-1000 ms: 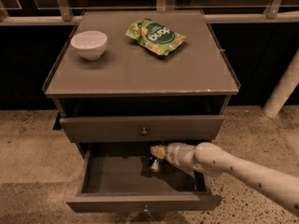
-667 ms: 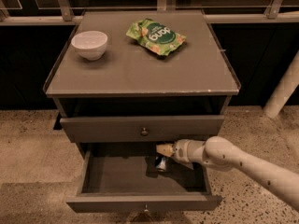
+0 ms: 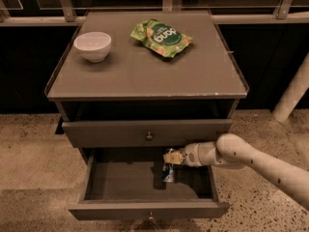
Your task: Pick redbull can from middle drawer and place on counter
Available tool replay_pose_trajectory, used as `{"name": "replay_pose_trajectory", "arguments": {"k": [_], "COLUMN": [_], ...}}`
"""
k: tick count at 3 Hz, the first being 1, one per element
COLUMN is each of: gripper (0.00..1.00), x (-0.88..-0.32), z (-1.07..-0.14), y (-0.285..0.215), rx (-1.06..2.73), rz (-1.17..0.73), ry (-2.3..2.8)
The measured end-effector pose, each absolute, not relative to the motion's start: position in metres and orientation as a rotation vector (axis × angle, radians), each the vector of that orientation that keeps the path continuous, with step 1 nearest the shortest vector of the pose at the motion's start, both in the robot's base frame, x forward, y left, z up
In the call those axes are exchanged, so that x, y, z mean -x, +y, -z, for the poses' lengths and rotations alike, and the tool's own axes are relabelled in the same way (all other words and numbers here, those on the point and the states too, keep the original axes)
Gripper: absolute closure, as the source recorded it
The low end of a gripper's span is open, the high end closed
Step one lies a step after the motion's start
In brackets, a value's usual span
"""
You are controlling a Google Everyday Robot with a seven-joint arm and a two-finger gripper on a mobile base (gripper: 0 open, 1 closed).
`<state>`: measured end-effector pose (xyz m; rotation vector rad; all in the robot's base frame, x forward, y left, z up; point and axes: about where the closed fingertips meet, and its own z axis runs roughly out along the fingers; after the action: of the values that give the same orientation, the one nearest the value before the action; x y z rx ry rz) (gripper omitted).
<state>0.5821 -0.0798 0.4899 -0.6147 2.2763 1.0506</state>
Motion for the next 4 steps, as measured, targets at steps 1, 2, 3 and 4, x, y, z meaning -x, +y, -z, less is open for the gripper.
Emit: {"name": "replay_pose_trajectory", "arguments": {"k": [1,2,3,4], "gripper": [1.00,1.00,1.00,1.00], "x": [-0.575,-0.551,-0.513,-0.491], "z": [-0.491,-0.508,-0.524,-0.546], "y": [-0.072,-0.069,-0.062,-0.057], "rx": [0.628,0.596,0.577,0.573], "rz": [-1.049,-1.023,-0.971,-0.903], "ry": [2.285,2.260,2.257,2.237]}}
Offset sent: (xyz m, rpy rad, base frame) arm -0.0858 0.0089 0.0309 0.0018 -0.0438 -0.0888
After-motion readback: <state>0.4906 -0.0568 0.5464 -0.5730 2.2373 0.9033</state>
